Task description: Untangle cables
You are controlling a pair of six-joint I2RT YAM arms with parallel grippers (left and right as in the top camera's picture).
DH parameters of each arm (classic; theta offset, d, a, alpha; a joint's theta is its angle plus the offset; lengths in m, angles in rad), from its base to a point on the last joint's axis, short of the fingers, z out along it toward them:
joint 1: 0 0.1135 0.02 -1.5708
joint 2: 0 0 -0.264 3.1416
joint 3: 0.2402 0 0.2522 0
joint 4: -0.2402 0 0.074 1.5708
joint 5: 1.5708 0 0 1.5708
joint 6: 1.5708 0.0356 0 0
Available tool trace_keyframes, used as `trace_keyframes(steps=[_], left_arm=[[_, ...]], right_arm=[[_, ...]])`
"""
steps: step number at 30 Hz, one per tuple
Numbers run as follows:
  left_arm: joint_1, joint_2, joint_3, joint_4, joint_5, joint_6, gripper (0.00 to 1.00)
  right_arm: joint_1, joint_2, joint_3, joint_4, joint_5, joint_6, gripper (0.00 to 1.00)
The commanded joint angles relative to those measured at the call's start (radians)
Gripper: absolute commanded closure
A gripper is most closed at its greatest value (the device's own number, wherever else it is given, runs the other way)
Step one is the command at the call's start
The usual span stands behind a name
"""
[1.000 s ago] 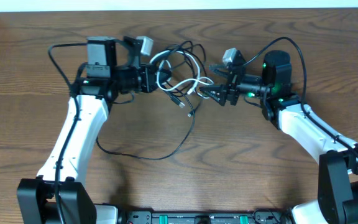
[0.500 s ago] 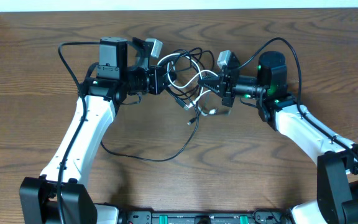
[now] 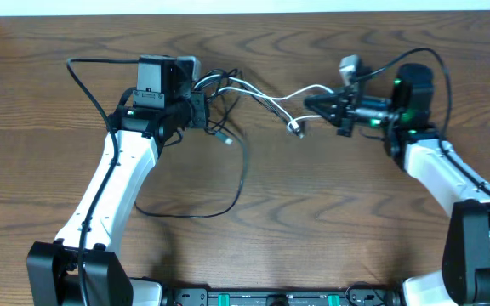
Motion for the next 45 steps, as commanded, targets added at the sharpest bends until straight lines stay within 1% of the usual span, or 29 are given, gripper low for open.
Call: trace_keyframes(steps=[1, 4, 9, 11, 17, 22, 25, 31, 35, 38, 43, 45], left_arm=[[0.002, -0.02, 0.01, -0.009, -0.117, -0.005, 0.92], [0.003, -0.02, 0.01, -0.009, -0.141, -0.005, 0.92], [0.003, -0.02, 0.01, -0.021, -0.311, -0.005, 0.92], [0.003, -0.02, 0.01, -0.027, -0.347, -0.005, 0.92], [0.01, -0.02, 0.01, -0.031, -0.356, -0.024, 0.92], [0.033, -0.02, 0.01, -0.032, -0.355, -0.067, 0.92], [0.039, -0.02, 0.01, -0.037, -0.339, -0.109, 0.92], [0.039, -0.02, 0.01, -0.028, -0.177, -0.111, 0.92], [0.039, -0.02, 0.01, 0.025, 0.097, -0.11, 0.92], [0.039, -0.02, 0.011, 0.114, 0.334, -0.11, 0.93], [0.039, -0.021, 0.011, 0.282, 0.639, -0.111, 0.92], [0.039, -0.021, 0.011, 0.332, 0.735, -0.112, 0.92]], right_arm=[[-0.057, -0.011, 0.006, -0.03, -0.117, 0.099, 0.99], [-0.098, -0.011, 0.006, -0.087, -0.132, 0.135, 0.99], [-0.161, -0.011, 0.006, -0.103, -0.261, 0.187, 0.99], [-0.177, -0.011, 0.006, -0.108, -0.292, 0.187, 0.99], [-0.187, -0.011, 0.006, -0.128, -0.344, 0.187, 0.99], [-0.187, -0.011, 0.005, -0.127, -0.343, 0.187, 0.99], [-0.187, -0.011, 0.006, -0.128, -0.311, 0.186, 0.99], [-0.164, -0.01, 0.005, -0.129, -0.177, 0.182, 0.99], [-0.11, -0.01, 0.005, -0.129, -0.031, 0.182, 0.98], [-0.062, -0.01, 0.005, -0.129, 0.07, 0.174, 0.93], [-0.006, -0.01, 0.005, -0.129, 0.153, 0.066, 0.88], [0.009, -0.01, 0.005, -0.129, 0.201, 0.061, 0.89]])
